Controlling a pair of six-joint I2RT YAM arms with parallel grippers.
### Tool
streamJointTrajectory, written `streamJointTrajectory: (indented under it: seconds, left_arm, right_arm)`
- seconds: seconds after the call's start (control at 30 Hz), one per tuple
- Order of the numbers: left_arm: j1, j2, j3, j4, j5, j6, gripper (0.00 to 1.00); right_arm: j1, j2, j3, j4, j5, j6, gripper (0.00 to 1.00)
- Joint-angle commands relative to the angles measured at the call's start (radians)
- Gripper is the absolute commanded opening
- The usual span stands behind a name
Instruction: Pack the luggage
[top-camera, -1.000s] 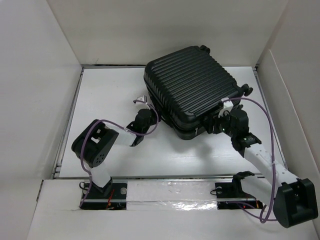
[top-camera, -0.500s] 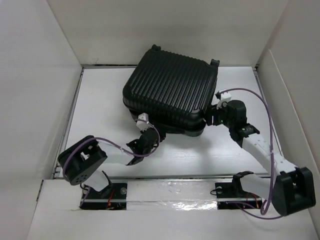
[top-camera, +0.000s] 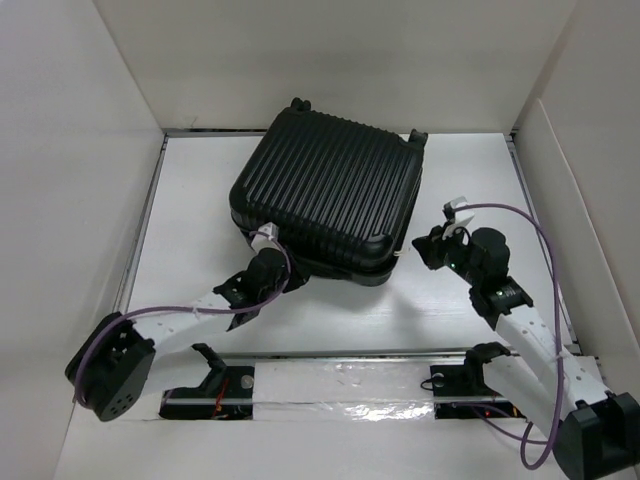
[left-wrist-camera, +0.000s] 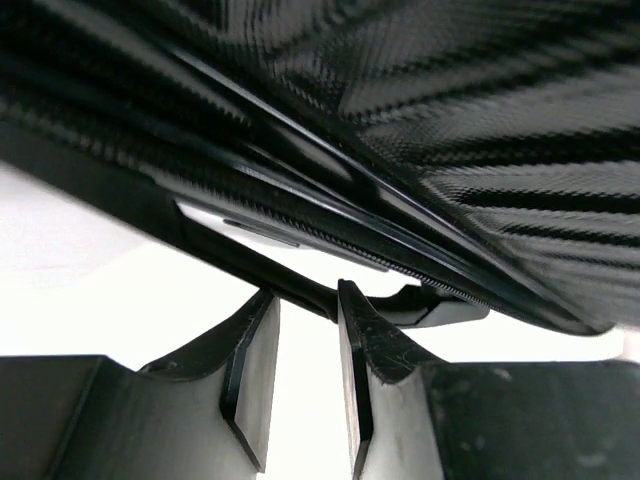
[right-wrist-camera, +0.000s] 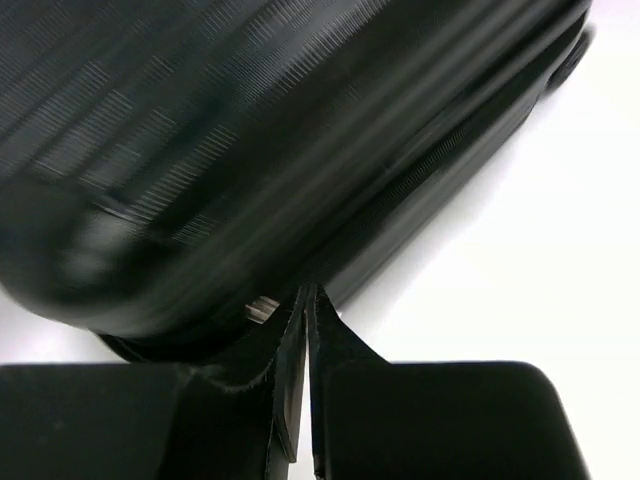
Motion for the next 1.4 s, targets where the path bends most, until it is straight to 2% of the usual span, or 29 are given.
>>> streamJointTrajectory:
  seconds: [0.0, 0.03, 0.07, 0.1, 0.17, 0.37, 0.43, 0.47, 0.53, 0.57, 0.63, 0.67, 0.7, 0.8, 0.93, 1.07, 1.13, 1.17, 1.27, 1.3, 1.37]
  left_arm:
    - [0.049, -0.113, 0.0, -0.136, 0.022, 0.167, 0.0]
    - [0.058, -0.151, 0.009, -0.184, 0.011, 0.172, 0.1]
    - [0.058, -0.17, 0.018, -0.208, -0.009, 0.178, 0.38]
    - [0.058, -0.196, 0.029, -0.228, -0.035, 0.178, 0.51]
    - [0.058, -0.291, 0.037, -0.271, -0.064, 0.178, 0.7]
    - [0.058, -0.536, 0.103, -0.285, -0.242, 0.154, 0.71]
    - [0.073, -0.532, 0.143, -0.227, -0.311, 0.153, 0.71]
    - [0.11, -0.489, 0.185, -0.221, -0.353, 0.144, 0.72]
    - [0.187, -0.437, 0.23, -0.209, -0.348, 0.138, 0.74]
    - [0.299, -0.411, 0.261, -0.198, -0.287, 0.141, 0.74]
    - [0.435, -0.333, 0.281, -0.166, -0.195, 0.126, 0.74]
    - [0.586, -0.308, 0.285, -0.155, -0.138, 0.086, 0.74]
    - [0.662, -0.282, 0.281, -0.137, -0.009, 0.063, 0.74]
    - [0.889, -0.189, 0.233, -0.016, 0.233, -0.044, 0.72]
    - [0.939, 0.016, 0.262, 0.025, 0.339, -0.057, 0.67]
    - [0.939, 0.086, 0.201, 0.126, 0.441, -0.092, 0.48]
    - [0.948, 0.083, 0.144, 0.188, 0.473, -0.119, 0.46]
    - [0.957, 0.083, 0.138, 0.199, 0.487, -0.123, 0.46]
    - [0.957, 0.082, 0.117, 0.253, 0.566, -0.153, 0.59]
    - [0.957, 0.08, 0.091, 0.274, 0.594, -0.172, 0.67]
    - [0.957, 0.075, 0.059, 0.374, 0.62, -0.228, 0.71]
  right_arm:
    - [-0.004, 0.016, -0.023, 0.07, -0.08, 0.024, 0.21]
    - [-0.004, 0.007, -0.026, 0.076, -0.071, 0.035, 0.28]
    - [-0.004, 0.001, -0.031, 0.093, -0.062, 0.047, 0.34]
    - [-0.004, -0.003, -0.031, 0.102, -0.049, 0.067, 0.39]
    - [-0.004, -0.004, -0.028, 0.121, -0.052, 0.081, 0.4]
    - [0.005, -0.036, -0.045, 0.164, -0.043, 0.121, 0.4]
    - [0.005, -0.042, -0.057, 0.182, -0.057, 0.135, 0.39]
    - [0.005, -0.043, -0.057, 0.191, -0.072, 0.136, 0.32]
    - [0.014, -0.036, -0.057, 0.196, -0.083, 0.135, 0.25]
    - [0.014, -0.027, -0.056, 0.19, -0.089, 0.129, 0.23]
    - [0.014, -0.026, -0.059, 0.185, -0.095, 0.123, 0.21]
    - [0.014, -0.029, -0.063, 0.188, -0.094, 0.121, 0.21]
    - [0.014, -0.032, -0.068, 0.188, -0.089, 0.121, 0.21]
    - [0.023, -0.061, -0.074, 0.172, -0.078, 0.11, 0.22]
    - [0.023, -0.093, -0.077, 0.141, -0.075, 0.081, 0.23]
    - [0.023, -0.102, -0.086, 0.144, -0.078, 0.072, 0.26]
    - [0.023, -0.095, -0.091, 0.151, -0.088, 0.07, 0.29]
    - [0.023, -0.089, -0.092, 0.158, -0.089, 0.069, 0.3]
    - [0.023, -0.059, -0.092, 0.168, -0.103, 0.064, 0.35]
    - [0.023, -0.053, -0.092, 0.171, -0.114, 0.064, 0.39]
    - [0.023, -0.038, -0.092, 0.181, -0.12, 0.063, 0.42]
